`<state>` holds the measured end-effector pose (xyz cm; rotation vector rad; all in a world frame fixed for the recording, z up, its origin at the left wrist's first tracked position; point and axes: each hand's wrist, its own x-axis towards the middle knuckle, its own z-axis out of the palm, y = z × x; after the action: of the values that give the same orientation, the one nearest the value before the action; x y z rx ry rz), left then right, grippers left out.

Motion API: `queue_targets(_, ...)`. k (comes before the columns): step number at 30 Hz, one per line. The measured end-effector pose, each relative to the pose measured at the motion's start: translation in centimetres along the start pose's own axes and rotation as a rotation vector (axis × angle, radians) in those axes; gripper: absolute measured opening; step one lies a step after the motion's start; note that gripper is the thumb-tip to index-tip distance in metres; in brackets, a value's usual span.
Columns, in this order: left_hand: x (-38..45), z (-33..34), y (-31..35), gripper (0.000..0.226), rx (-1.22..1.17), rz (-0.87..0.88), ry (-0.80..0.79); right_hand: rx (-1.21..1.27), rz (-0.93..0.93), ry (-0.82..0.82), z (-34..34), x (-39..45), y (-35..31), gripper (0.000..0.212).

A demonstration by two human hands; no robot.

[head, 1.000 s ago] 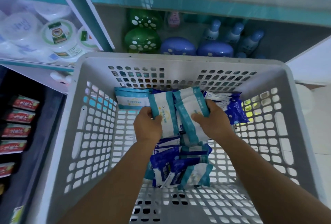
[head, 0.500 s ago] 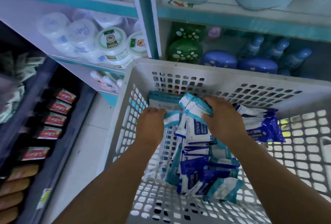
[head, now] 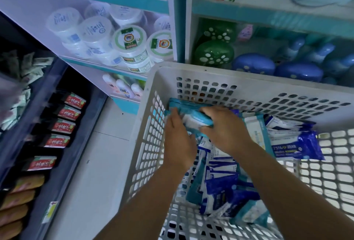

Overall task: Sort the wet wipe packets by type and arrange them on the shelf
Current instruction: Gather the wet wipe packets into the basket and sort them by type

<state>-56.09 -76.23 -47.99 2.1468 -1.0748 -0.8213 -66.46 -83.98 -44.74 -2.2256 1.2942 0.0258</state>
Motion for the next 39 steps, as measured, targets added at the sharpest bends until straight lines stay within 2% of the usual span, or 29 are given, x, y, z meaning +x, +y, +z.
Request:
queue_targets(4,-1.6,-0.2,-0.5,0.094,0.006,-0.116,-0.019,0.047,-0.107,-0.063,2.0,2.2,-2.2,0.036)
queue_targets(9,-1.5,-0.2,-1.5,0.099,0.094,-0.139,-0.051,0.061,-0.149,-0.024,3.8,4.2,-2.4,0.037)
queue_targets(12,-1.5,-0.3,-1.7,0.104,0.18,-0.128,-0.068,0.08,-0.104,-0.06,4.8,4.1,-1.6,0.047)
queue_targets(16,-1.3,-0.1,-2.2,0.11,0.328,-0.017,-0.129,0.053,-0.103,-0.152,5.4,3.6,-0.8,0.071)
queue_targets(20,-0.7,0.2,-2.9,0.099,0.551,-0.014,-0.269,-0.094,-0.104,-0.089,4.3,2.5,0.6,0.072)
queue_targets(24,0.0,0.8,-4.1,0.075,0.864,0.166,-0.362,-0.324,-0.041,-0.168,2.7,1.1,2.9,0.079)
queue_targets(27,0.7,1.3,-4.9,0.064,0.948,0.3,-0.217,-0.432,-0.004,-0.268,2.1,0.4,4.7,0.089)
queue_targets(30,2.0,1.9,-5.0,0.061,0.951,0.286,-0.259,-0.467,-0.005,-0.333,1.9,0.4,5.6,0.096)
queue_targets(35,2.9,2.6,-5.1,0.065,0.976,0.406,-0.178,-0.586,-0.158,-0.319,1.8,1.3,6.0,0.087)
queue_targets(37,3.5,2.7,-5.5,0.063,0.982,0.47,-0.151,-0.612,-0.18,-0.303,1.9,1.6,6.1,0.086)
queue_targets(39,4.5,2.5,-5.1,0.069,0.974,0.55,-0.119,-0.634,-0.179,-0.312,1.8,1.8,6.1,0.085)
